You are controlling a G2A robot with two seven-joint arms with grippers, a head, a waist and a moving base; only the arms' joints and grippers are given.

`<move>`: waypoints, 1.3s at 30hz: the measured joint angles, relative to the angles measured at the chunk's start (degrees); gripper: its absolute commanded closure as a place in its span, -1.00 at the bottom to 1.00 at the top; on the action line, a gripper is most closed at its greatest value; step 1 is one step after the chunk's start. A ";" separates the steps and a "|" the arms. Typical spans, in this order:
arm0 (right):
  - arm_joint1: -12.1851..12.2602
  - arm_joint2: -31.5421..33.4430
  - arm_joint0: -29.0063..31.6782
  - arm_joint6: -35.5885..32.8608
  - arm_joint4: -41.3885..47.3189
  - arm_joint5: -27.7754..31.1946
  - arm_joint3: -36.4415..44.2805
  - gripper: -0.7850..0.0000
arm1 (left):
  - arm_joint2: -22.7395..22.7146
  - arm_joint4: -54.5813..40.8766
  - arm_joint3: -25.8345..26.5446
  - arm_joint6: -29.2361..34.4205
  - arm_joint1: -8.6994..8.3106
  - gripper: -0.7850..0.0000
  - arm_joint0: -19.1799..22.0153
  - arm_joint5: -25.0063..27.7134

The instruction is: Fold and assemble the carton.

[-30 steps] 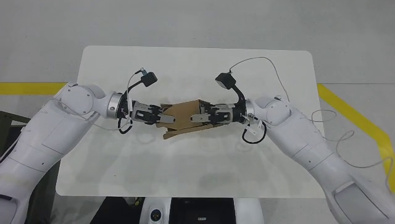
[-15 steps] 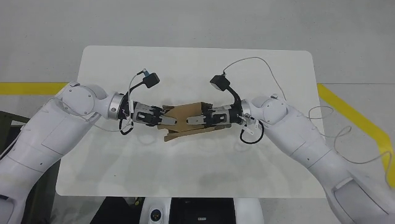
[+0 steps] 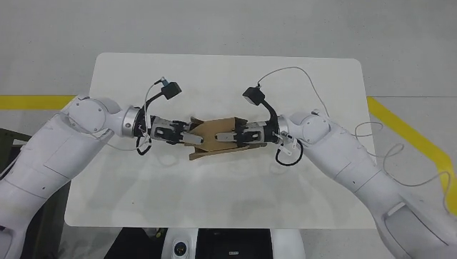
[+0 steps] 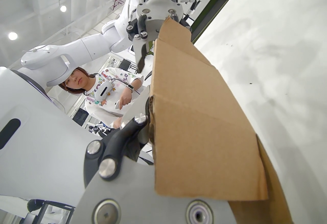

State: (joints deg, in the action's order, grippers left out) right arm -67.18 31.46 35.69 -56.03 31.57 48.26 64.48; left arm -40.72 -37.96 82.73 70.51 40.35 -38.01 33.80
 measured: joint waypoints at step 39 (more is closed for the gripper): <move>-1.85 4.18 2.23 5.14 -7.21 0.13 2.45 1.00 | -9.29 -12.33 0.13 6.14 3.19 -1.00 -5.64 -6.18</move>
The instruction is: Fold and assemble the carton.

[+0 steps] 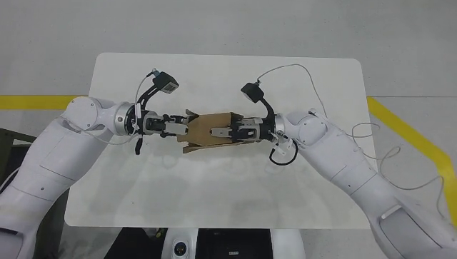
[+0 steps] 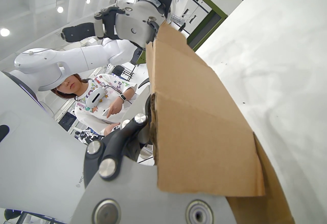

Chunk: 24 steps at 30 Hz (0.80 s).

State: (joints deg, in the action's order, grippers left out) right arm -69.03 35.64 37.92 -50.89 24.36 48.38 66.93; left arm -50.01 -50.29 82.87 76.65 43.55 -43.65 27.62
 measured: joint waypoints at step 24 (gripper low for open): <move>1.90 5.48 3.43 1.44 -4.94 -5.00 2.97 1.00 | -4.41 2.56 2.01 -2.76 -0.58 -1.00 -4.10 -2.68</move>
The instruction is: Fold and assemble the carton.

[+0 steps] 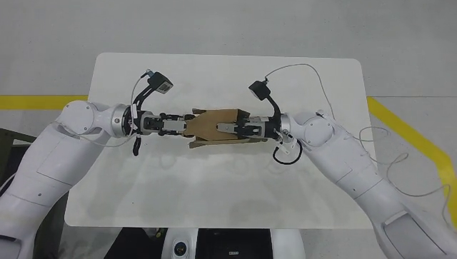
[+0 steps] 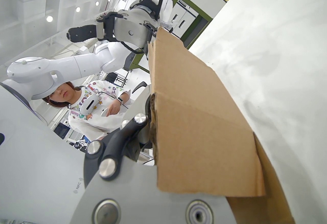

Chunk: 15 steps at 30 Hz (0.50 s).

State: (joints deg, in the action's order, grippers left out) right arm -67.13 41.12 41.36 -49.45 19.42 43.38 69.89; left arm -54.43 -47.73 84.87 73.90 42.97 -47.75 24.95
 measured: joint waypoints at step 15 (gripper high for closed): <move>0.49 2.25 2.87 -0.93 -3.04 -5.83 5.00 1.00 | -1.43 -6.03 3.08 1.95 1.53 -1.00 -1.36 -3.48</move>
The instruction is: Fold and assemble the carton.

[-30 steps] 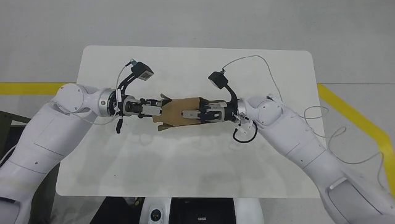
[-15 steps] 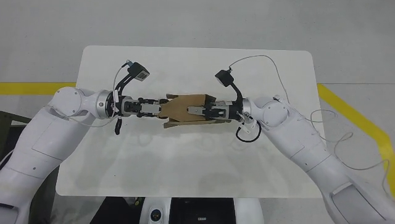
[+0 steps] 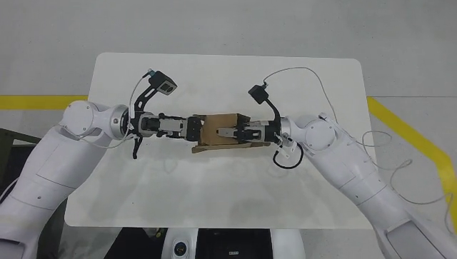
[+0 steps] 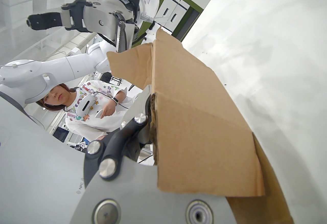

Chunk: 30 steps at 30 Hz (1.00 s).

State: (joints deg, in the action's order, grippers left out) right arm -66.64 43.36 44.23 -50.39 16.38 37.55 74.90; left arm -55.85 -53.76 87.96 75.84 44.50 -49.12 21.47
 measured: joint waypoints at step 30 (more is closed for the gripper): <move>0.26 4.02 3.62 -3.14 0.24 -2.82 4.53 1.00 | -2.10 7.65 -4.24 -1.46 2.77 -1.00 0.49 -0.89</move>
State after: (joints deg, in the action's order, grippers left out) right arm -66.38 47.39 47.84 -53.53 16.62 34.73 79.43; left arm -57.95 -46.10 83.71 74.39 47.27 -48.63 20.58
